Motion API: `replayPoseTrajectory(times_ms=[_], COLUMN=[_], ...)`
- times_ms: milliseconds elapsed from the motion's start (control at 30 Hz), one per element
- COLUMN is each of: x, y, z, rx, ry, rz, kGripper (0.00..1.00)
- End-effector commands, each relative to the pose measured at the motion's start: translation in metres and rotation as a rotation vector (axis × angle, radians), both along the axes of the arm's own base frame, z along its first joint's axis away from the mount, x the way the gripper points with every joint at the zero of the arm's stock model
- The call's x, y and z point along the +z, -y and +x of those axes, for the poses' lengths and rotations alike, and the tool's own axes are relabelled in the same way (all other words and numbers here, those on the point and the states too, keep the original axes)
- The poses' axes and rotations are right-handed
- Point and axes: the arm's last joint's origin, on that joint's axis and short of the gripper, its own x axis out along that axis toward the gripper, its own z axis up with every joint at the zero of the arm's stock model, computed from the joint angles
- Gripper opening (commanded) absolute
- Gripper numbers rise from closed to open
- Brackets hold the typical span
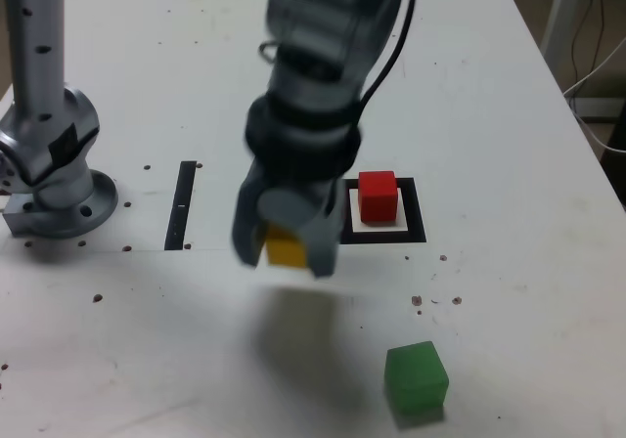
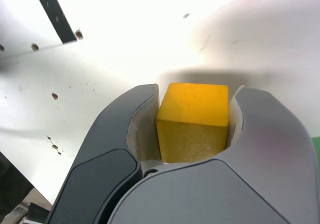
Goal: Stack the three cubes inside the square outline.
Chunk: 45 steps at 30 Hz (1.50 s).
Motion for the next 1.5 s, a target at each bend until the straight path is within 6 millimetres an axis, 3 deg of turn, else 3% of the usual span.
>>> replayPoseTrajectory(times_ms=[0,267,667,1467], x=[0.004,0.006,0.004,-0.009], y=[-0.012,-0.047,-0.082,-0.101], z=[0.01,0.034,0.051,0.075], rx=[0.017,0.086,0.175,0.208], ry=[0.004,0.018,0.036,0.04], rz=[-0.002,0.0,0.026,0.024], kGripper=[0.29,0.29,0.29,0.3])
